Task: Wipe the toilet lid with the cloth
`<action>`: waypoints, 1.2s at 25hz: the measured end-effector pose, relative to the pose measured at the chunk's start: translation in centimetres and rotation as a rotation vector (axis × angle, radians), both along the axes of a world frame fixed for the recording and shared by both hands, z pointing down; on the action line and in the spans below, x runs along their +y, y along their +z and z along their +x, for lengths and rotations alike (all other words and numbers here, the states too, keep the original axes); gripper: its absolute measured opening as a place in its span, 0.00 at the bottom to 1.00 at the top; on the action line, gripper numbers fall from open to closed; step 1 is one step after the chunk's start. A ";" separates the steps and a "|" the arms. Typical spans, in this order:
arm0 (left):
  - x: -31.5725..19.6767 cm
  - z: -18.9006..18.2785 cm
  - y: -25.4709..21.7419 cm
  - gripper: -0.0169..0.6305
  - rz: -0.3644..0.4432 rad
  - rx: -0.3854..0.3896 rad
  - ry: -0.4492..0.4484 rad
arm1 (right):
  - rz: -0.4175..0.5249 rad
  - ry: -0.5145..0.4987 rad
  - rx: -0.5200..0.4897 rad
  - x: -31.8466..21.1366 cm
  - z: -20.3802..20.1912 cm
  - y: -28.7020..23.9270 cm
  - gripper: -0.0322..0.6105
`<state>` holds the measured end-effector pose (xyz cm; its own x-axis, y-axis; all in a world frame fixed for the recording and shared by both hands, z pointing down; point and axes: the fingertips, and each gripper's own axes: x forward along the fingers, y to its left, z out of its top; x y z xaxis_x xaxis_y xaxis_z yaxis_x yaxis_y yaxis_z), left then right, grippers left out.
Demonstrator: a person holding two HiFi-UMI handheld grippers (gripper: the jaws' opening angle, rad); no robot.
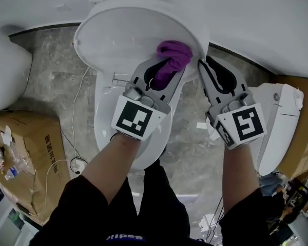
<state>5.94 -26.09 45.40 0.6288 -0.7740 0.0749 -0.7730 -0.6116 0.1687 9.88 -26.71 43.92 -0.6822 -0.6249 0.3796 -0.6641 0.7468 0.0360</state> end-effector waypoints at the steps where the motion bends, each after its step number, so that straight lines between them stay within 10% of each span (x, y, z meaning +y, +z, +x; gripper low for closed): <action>1: 0.2 1.0 0.3 0.15 -0.003 0.007 0.007 | -0.001 -0.017 0.001 0.1 0.0 0.0 0.16; 9: 0.3 1.5 1.5 0.15 0.007 0.006 0.004 | 0.009 -0.057 -0.010 0.0 0.4 0.2 0.16; 30: 0.6 -20.5 5.1 0.15 -0.021 -0.080 -0.186 | 0.022 0.186 0.010 -0.5 0.7 0.1 0.16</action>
<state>-14.59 -25.47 50.50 0.4662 -0.8741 0.1364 -0.8839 -0.4538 0.1132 10.55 -27.21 44.06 -0.5500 -0.7482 0.3709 -0.7904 0.6099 0.0582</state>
